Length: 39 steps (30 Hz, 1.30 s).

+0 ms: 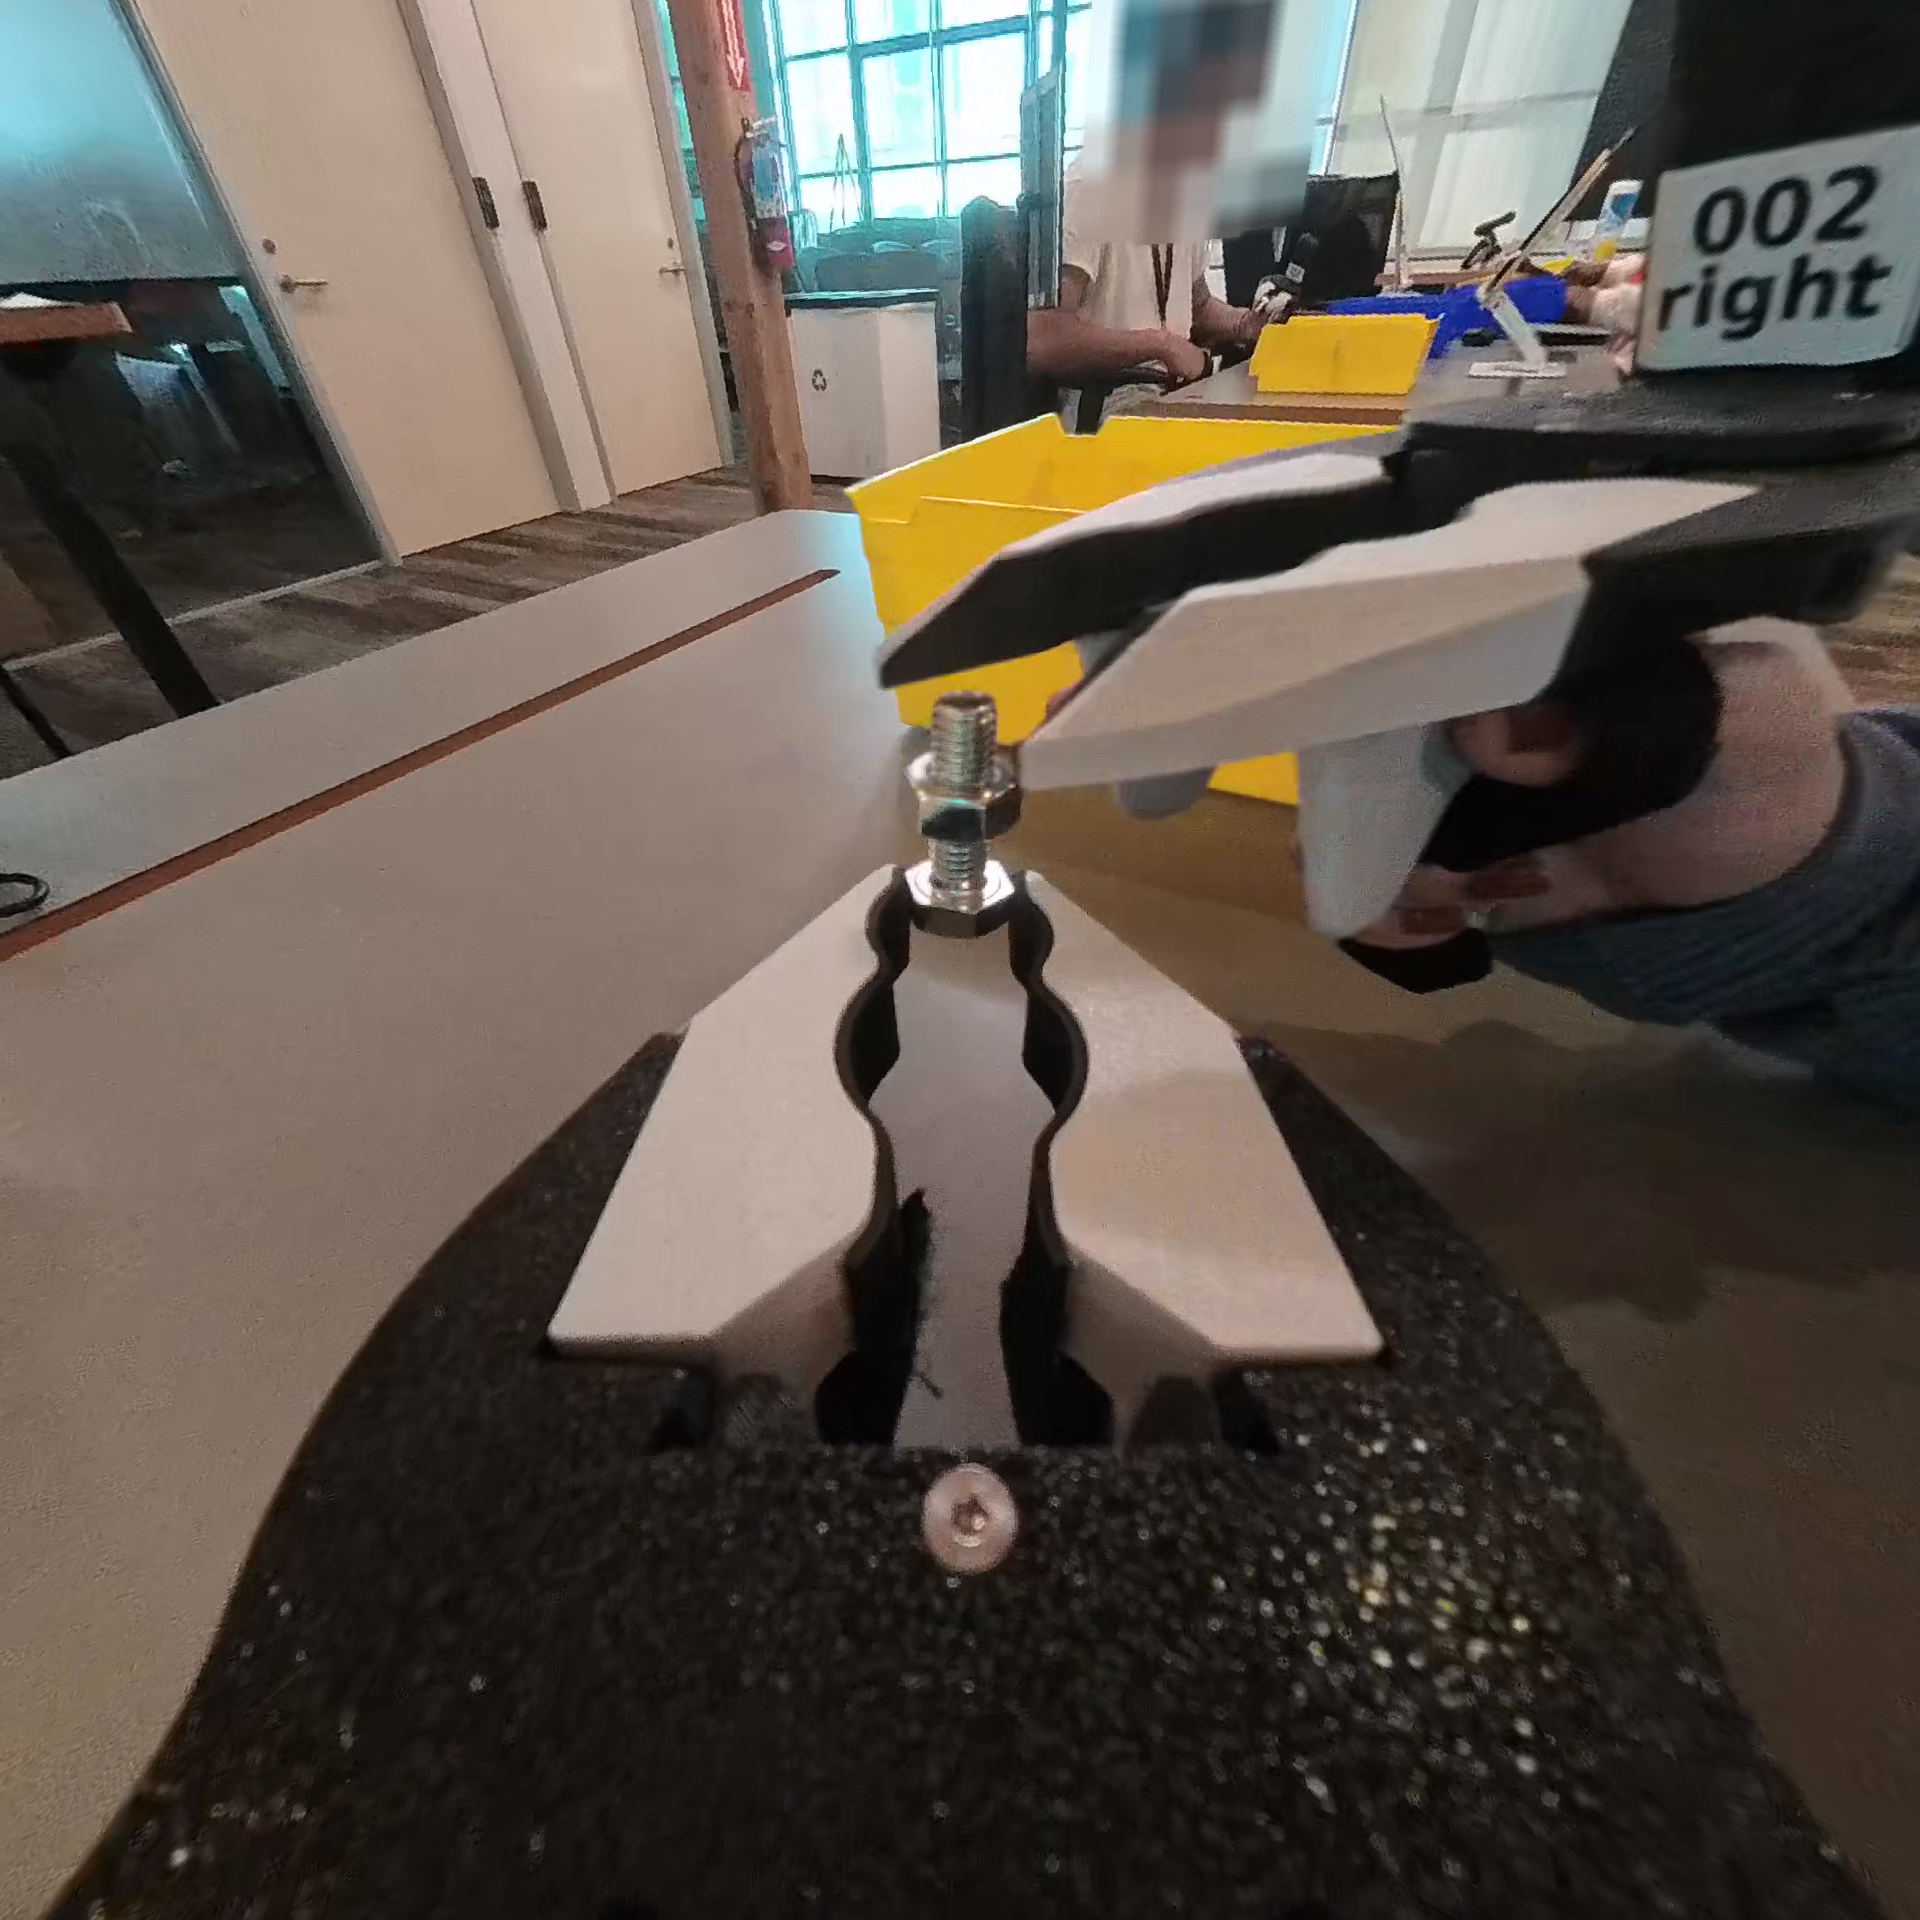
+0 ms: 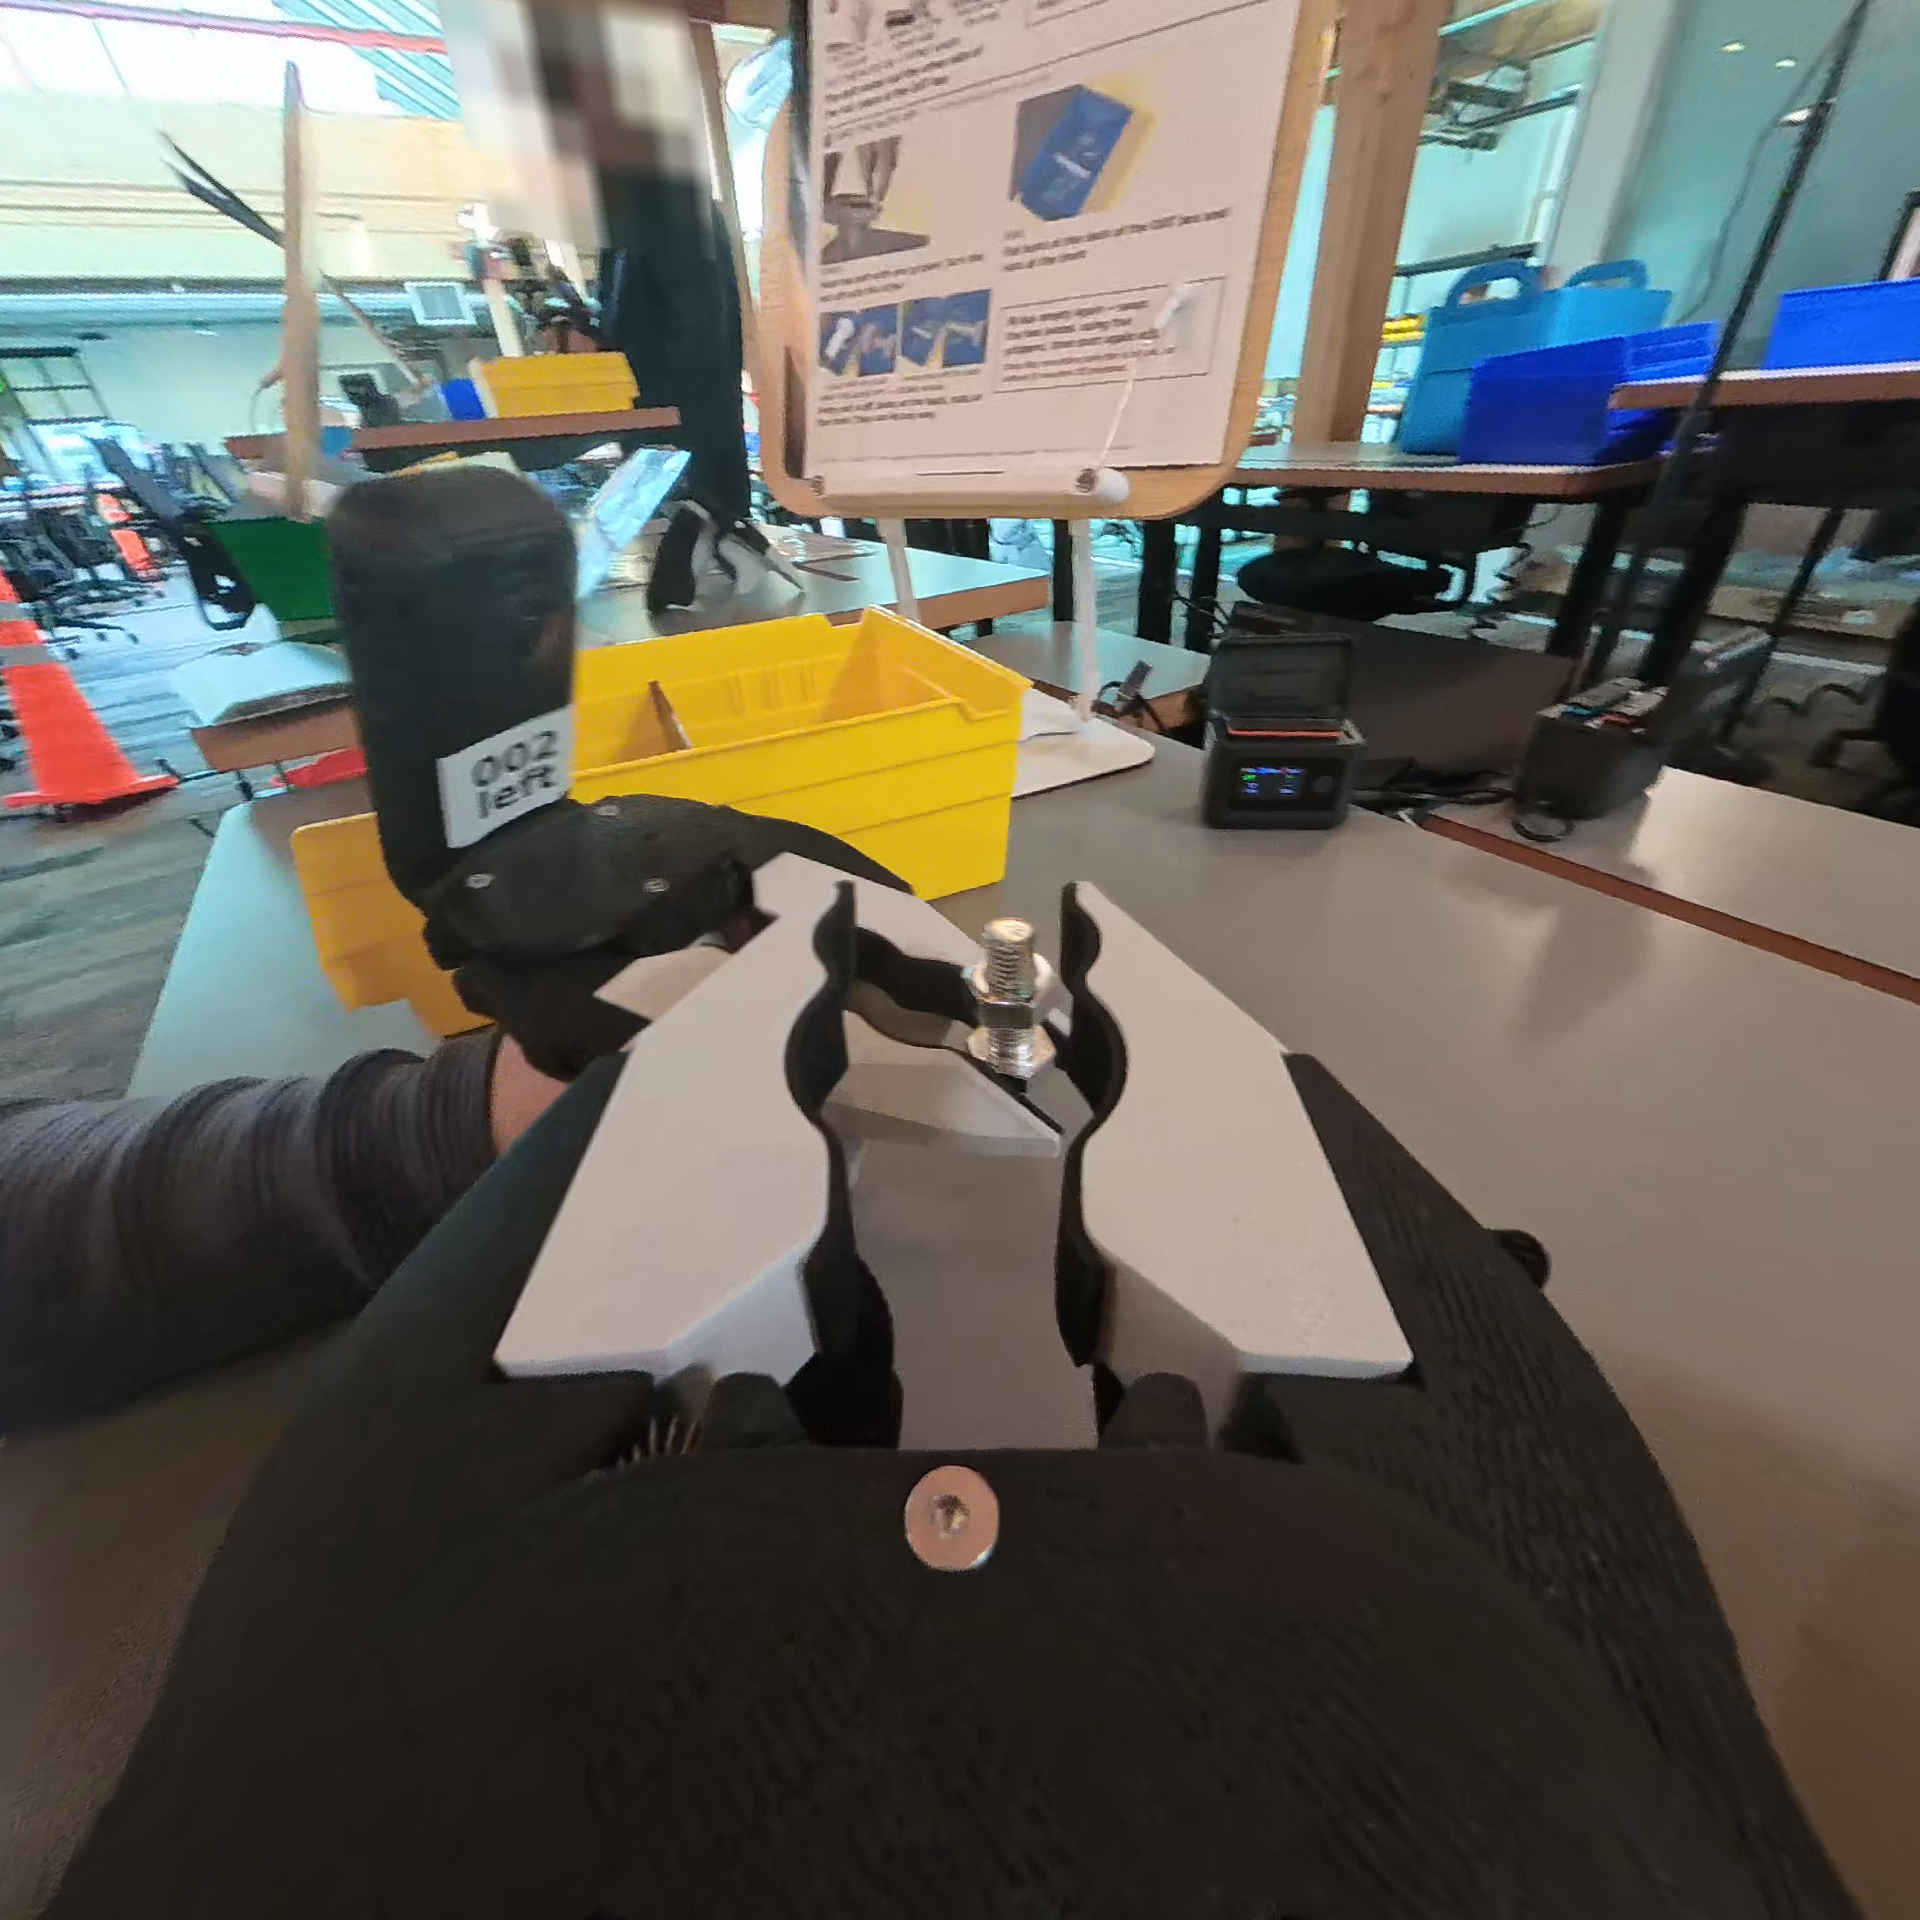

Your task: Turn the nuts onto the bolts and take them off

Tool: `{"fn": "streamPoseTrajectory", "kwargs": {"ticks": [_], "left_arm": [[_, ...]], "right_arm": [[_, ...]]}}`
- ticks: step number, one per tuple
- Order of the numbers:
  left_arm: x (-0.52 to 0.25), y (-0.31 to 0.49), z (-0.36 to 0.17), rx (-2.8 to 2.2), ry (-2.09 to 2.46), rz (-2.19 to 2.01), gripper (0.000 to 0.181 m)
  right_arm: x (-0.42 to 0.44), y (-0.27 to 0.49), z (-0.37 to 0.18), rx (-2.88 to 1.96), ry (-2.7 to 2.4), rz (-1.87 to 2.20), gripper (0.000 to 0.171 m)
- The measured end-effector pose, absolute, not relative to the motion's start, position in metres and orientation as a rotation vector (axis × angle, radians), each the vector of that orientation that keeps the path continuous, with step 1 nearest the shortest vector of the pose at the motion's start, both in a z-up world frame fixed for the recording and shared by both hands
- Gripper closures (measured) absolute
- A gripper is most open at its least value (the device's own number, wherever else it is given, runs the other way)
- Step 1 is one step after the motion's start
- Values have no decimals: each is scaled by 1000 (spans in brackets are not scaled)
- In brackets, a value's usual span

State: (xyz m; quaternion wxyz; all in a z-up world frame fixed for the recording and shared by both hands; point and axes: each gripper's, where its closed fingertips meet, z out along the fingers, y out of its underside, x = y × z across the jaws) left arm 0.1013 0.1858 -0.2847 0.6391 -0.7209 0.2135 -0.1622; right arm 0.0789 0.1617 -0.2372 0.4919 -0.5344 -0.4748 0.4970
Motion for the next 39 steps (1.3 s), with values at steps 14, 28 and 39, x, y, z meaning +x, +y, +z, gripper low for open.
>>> {"fn": "streamPoseTrajectory", "kwargs": {"ticks": [14,28,39], "left_arm": [[98,187,-269,-1533,454,-304,108],[89,192,-271,-1562,391,-297,111],[92,191,-276,-1587,416,-293,114]], "right_arm": [[137,172,-176,-1248,-1099,947,164],[362,284,-334,-2451,-1402,108,163],[356,295,-347,-2491,-1290,130,140]]}}
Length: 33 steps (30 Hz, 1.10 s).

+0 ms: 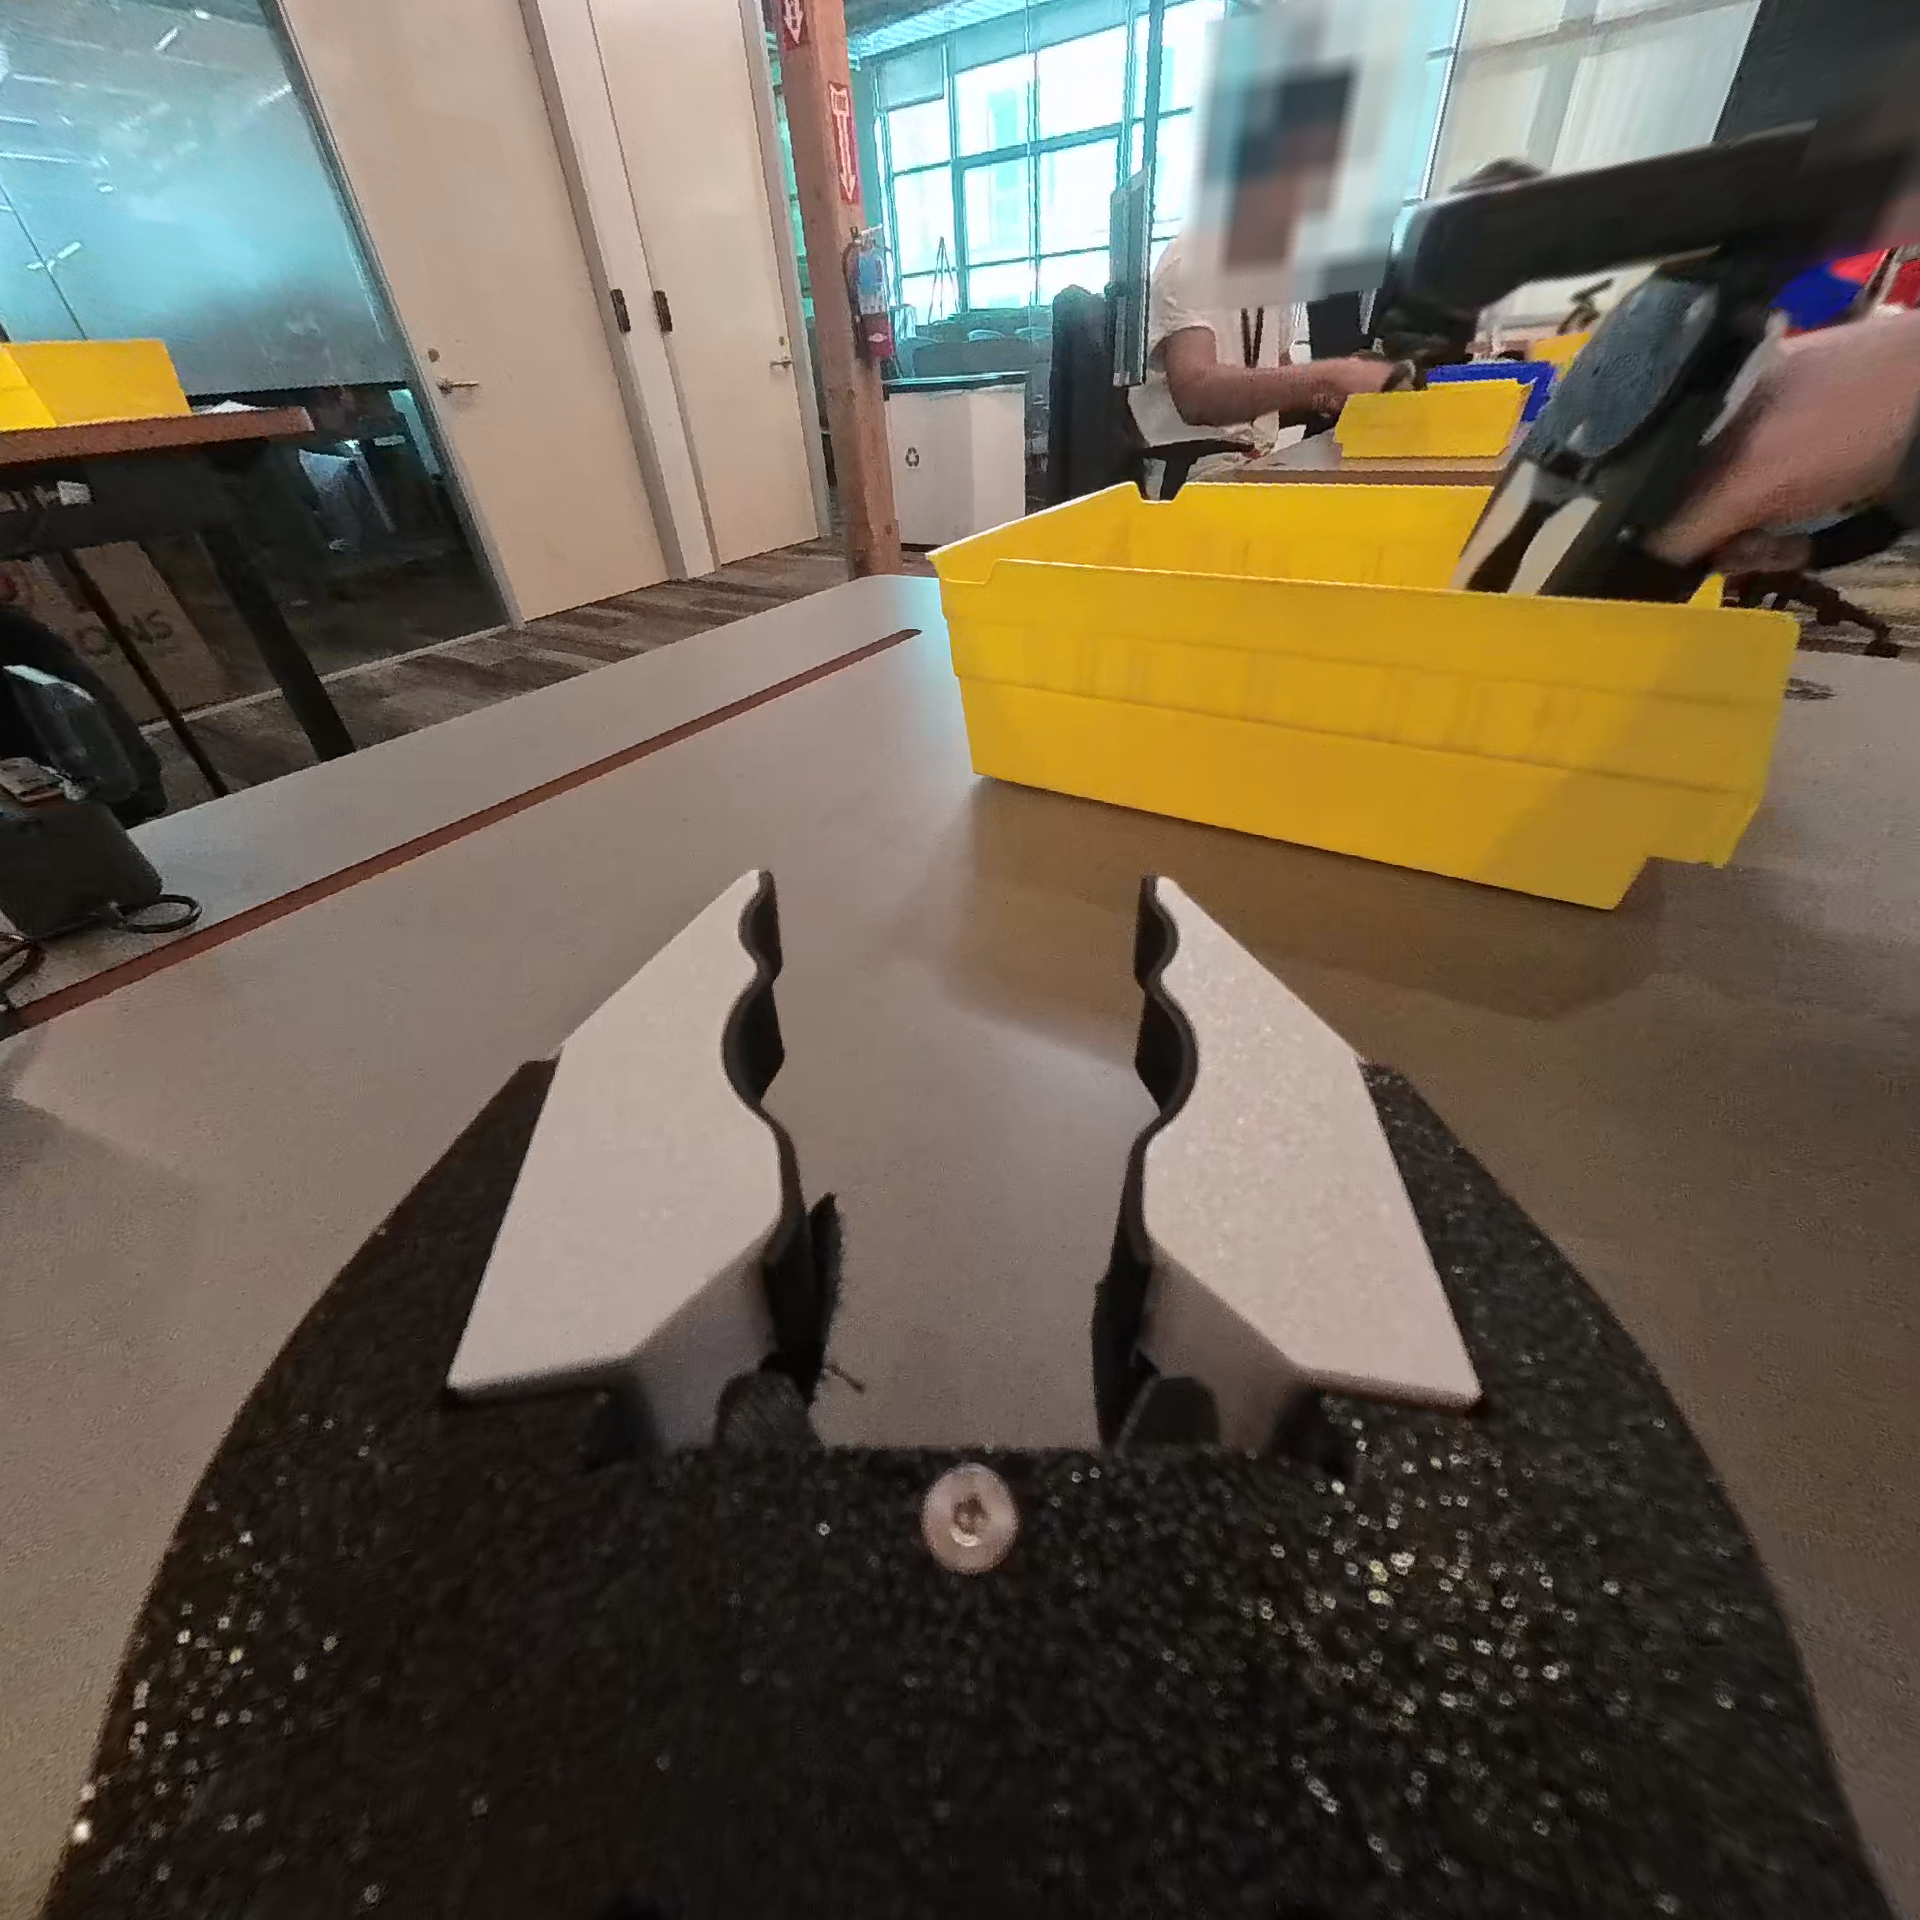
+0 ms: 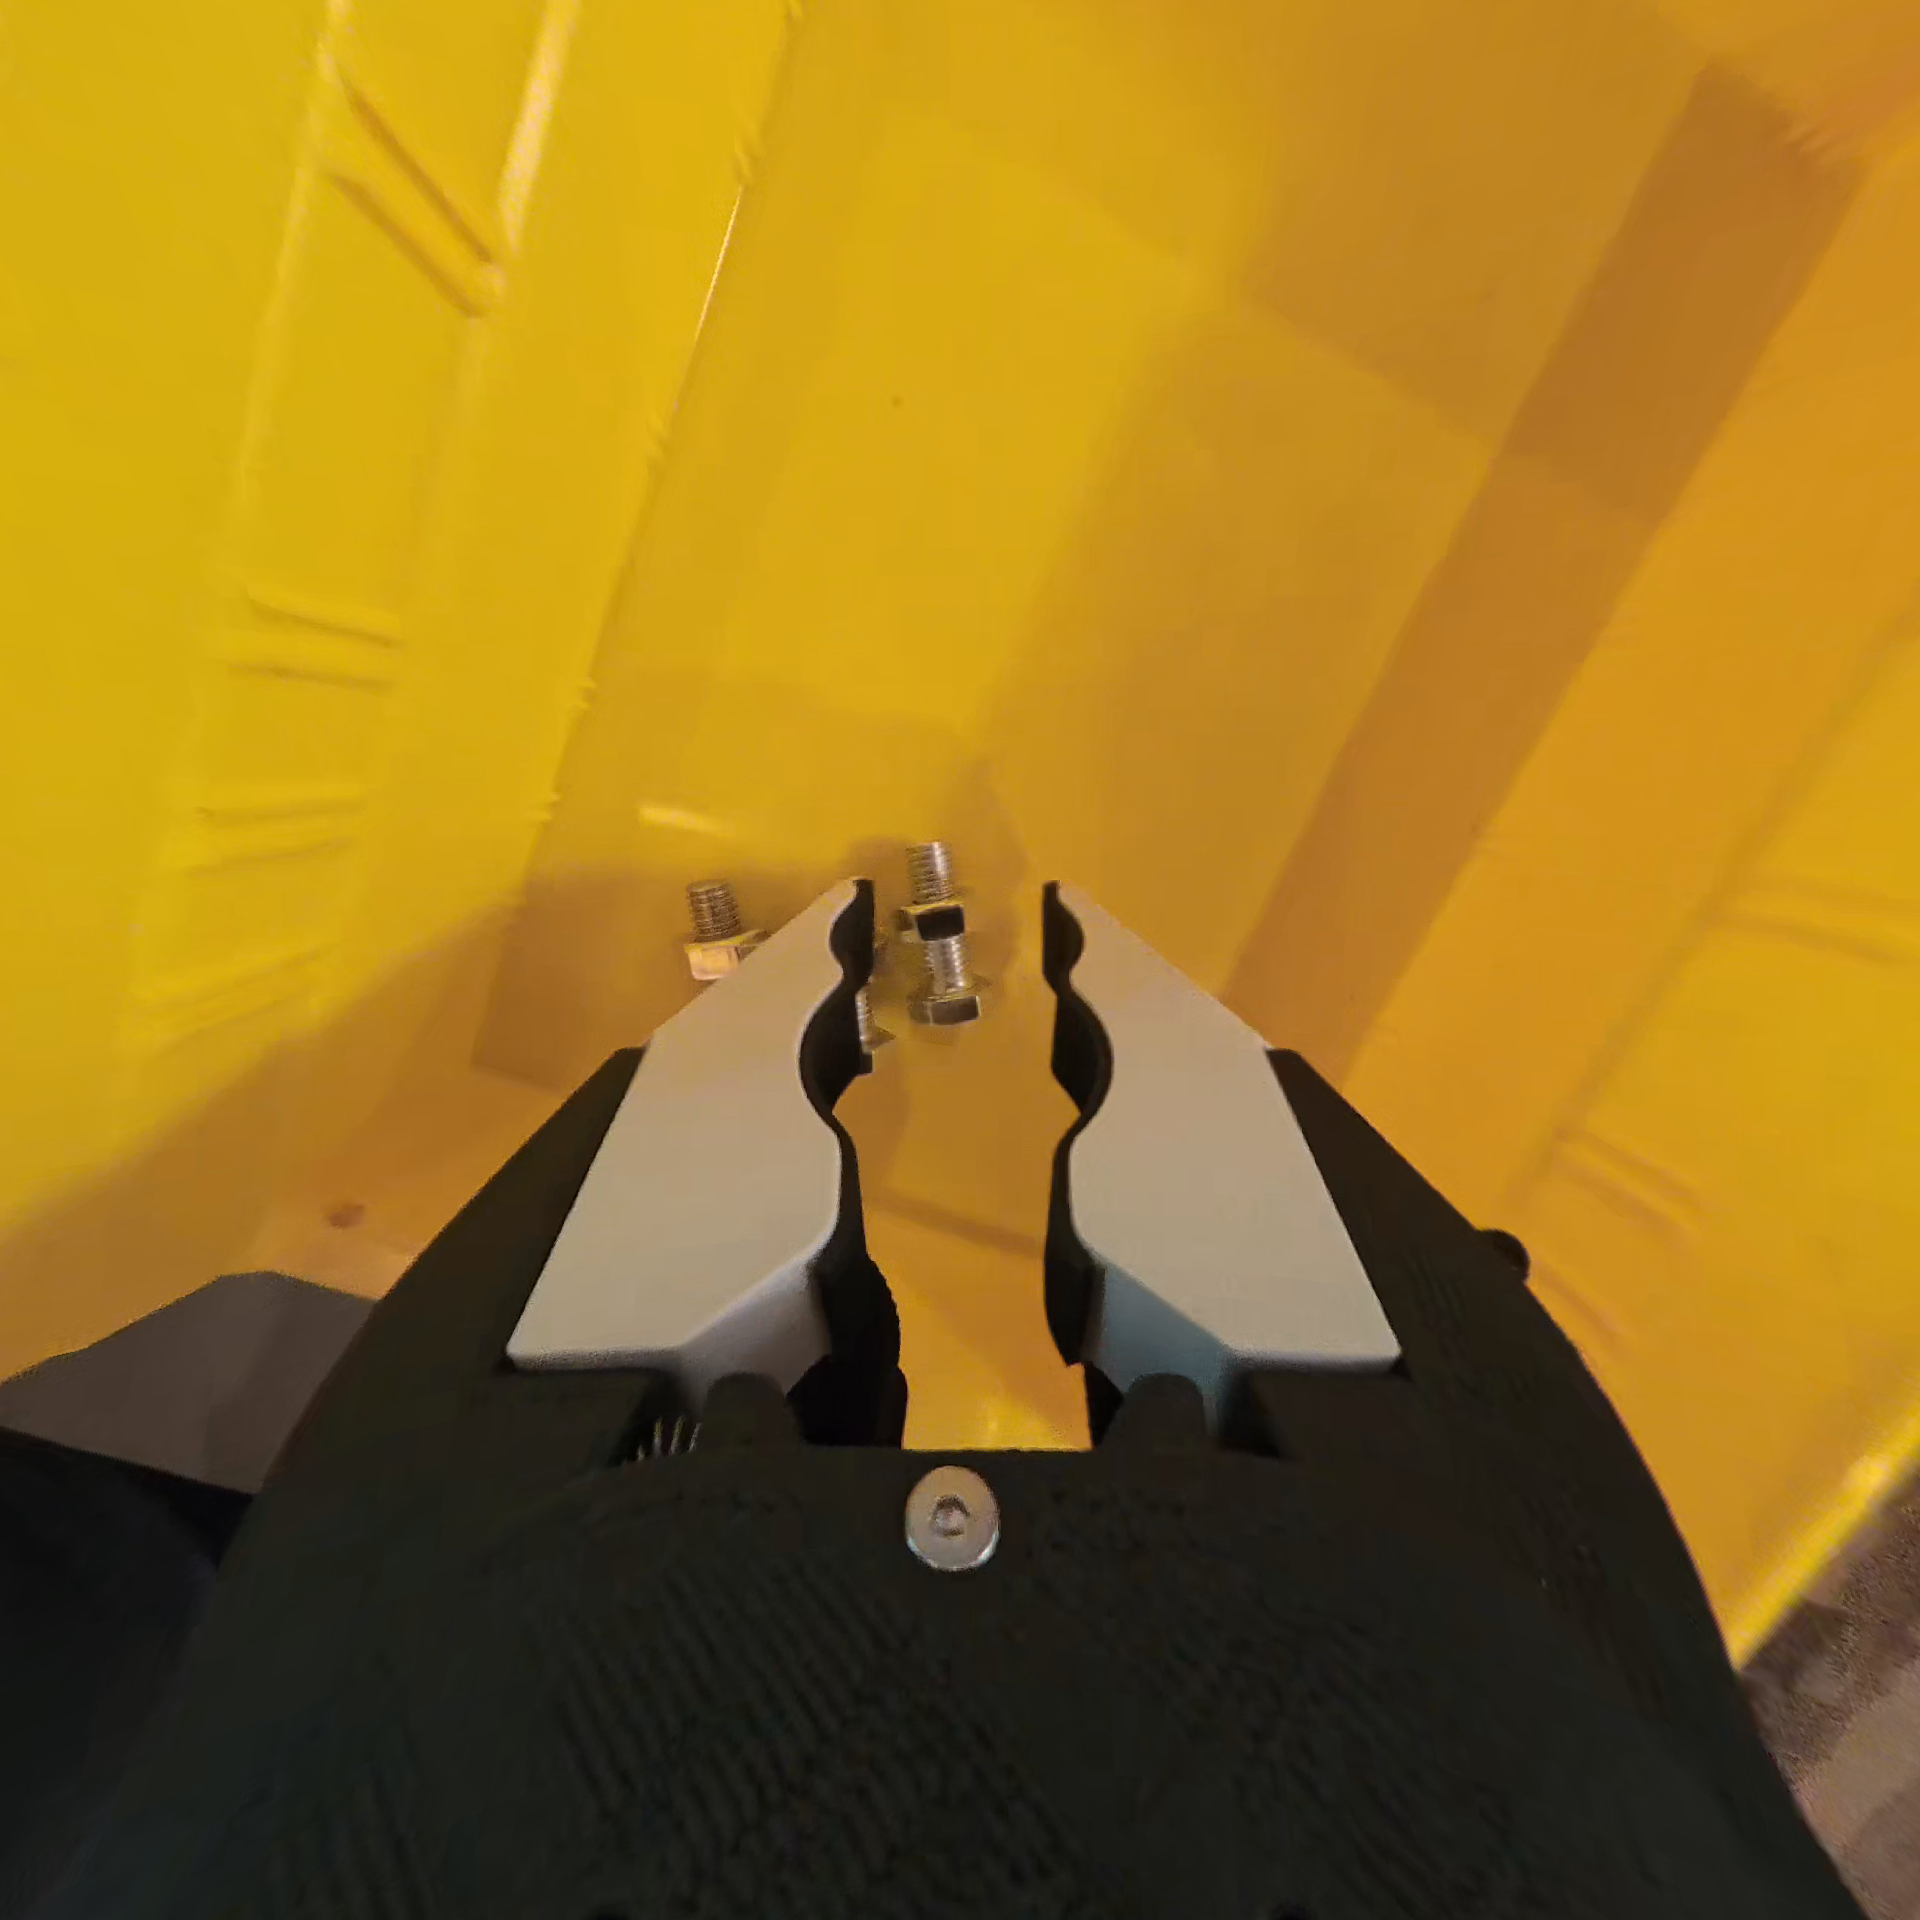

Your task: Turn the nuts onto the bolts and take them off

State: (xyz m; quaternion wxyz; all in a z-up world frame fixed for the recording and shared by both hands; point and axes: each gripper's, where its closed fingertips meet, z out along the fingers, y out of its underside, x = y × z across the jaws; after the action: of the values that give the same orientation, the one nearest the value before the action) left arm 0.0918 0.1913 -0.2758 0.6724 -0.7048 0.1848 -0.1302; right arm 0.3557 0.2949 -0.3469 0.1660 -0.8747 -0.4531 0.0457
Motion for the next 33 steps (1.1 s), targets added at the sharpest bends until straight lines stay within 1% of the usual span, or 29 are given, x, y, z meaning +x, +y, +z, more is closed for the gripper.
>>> {"fn": "streamPoseTrajectory", "kwargs": {"ticks": [2,4,6,8,11,13,15,17,20,22,24,26,29,31,33], "left_arm": [[91,191,-276,-1586,410,-294,114],[90,191,-278,-1581,397,-289,115],[89,190,-278,-1574,383,-272,120],[86,192,-280,-1574,371,-245,126],[79,194,-282,-1578,356,-201,137],[75,194,-281,-1578,348,-190,142],[72,195,-280,-1581,334,-187,144],[69,196,-278,-1574,317,-184,145],[65,198,-277,-1571,299,-179,146],[64,197,-275,-1567,285,-175,147],[64,196,-270,-1562,282,-174,148],[65,191,-252,-1529,247,-185,149],[73,167,-205,-1468,257,-273,149],[62,158,-179,-1534,261,-309,151],[45,146,-168,-1676,293,-411,146]], "right_arm": [[347,299,-322,-2372,-1227,133,131],[318,295,-275,-2111,-1185,227,131],[274,270,-218,-1787,-1154,398,136],[233,236,-170,-1483,-1096,545,144],[181,202,-136,-1177,-901,729,149],[150,193,-145,-1061,-790,821,154],[118,201,-177,-1064,-809,779,159],[98,210,-196,-1009,-814,740,163],[96,229,-209,-940,-737,678,167],[92,244,-227,-1037,-768,634,167],[95,246,-227,-1038,-759,642,167],[94,238,-225,-1008,-776,663,167],[86,230,-229,-983,-842,633,167],[83,225,-230,-970,-872,635,167],[80,220,-230,-953,-894,647,167]]}}
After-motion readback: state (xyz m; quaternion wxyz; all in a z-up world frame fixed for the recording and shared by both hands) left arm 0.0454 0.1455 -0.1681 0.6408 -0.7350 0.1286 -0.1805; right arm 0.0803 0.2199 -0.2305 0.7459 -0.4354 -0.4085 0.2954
